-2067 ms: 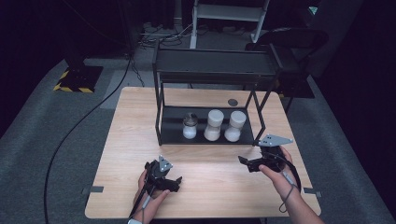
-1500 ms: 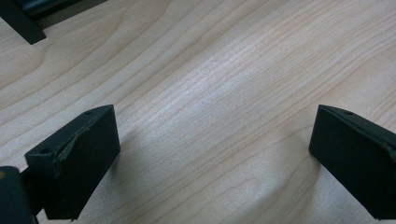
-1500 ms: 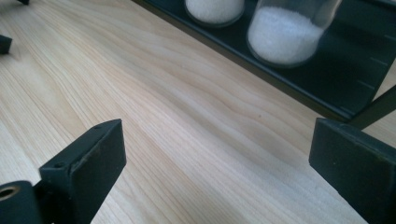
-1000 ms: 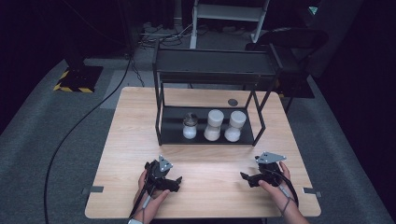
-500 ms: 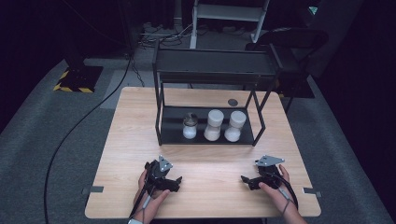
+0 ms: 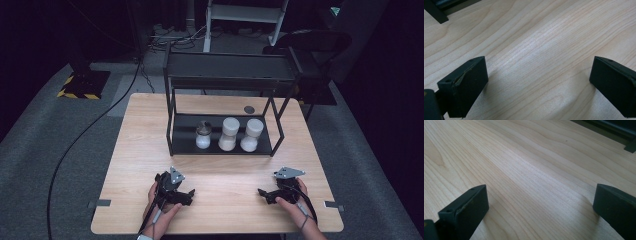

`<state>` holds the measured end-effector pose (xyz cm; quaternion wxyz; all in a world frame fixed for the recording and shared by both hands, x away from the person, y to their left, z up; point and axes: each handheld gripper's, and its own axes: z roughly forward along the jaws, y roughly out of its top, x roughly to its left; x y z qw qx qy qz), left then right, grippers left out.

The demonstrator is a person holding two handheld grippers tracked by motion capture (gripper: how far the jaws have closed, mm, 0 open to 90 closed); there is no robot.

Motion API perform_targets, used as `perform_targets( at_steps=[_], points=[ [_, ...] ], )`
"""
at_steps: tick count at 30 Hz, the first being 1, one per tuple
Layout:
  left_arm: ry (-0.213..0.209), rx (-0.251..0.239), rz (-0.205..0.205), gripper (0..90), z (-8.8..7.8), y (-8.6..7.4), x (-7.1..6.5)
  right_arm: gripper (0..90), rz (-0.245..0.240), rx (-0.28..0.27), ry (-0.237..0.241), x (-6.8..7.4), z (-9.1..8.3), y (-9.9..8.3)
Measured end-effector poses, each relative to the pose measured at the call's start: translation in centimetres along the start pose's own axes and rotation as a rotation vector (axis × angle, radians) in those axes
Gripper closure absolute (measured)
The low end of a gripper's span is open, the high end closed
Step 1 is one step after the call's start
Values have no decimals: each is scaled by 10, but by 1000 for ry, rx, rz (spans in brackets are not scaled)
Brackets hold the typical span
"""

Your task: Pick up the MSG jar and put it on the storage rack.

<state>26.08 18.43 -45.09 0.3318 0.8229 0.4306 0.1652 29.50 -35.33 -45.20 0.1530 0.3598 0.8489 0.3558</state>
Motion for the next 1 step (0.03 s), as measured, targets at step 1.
perform_targets(
  at_steps=[1],
  points=[
    [0,-1,0,17,0,0,0,0,0,0,0,0,0,0]
  ],
)
